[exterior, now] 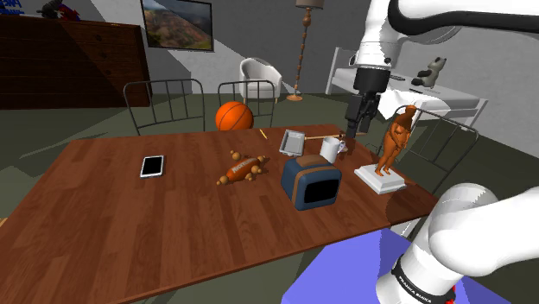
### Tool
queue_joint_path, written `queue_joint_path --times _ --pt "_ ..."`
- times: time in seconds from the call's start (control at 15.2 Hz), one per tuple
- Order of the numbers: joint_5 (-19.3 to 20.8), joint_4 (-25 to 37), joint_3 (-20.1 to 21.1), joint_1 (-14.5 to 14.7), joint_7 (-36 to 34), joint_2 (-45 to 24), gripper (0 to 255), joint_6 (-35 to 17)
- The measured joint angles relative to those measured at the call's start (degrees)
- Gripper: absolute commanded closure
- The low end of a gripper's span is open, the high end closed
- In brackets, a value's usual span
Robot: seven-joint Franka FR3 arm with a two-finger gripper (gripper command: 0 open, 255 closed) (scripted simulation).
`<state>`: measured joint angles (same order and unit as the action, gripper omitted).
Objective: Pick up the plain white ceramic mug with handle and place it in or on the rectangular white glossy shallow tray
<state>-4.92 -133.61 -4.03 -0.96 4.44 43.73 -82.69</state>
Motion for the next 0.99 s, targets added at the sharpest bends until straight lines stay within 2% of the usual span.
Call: queue_joint_path --times 0.33,0.99 --pt "1.90 -0.66 -1.55 -1.02 1.46 -3.92 0 -4.13" --pt "6.53 3.17 -6.93 -4.01 5.73 -20.50 0 -16.04"
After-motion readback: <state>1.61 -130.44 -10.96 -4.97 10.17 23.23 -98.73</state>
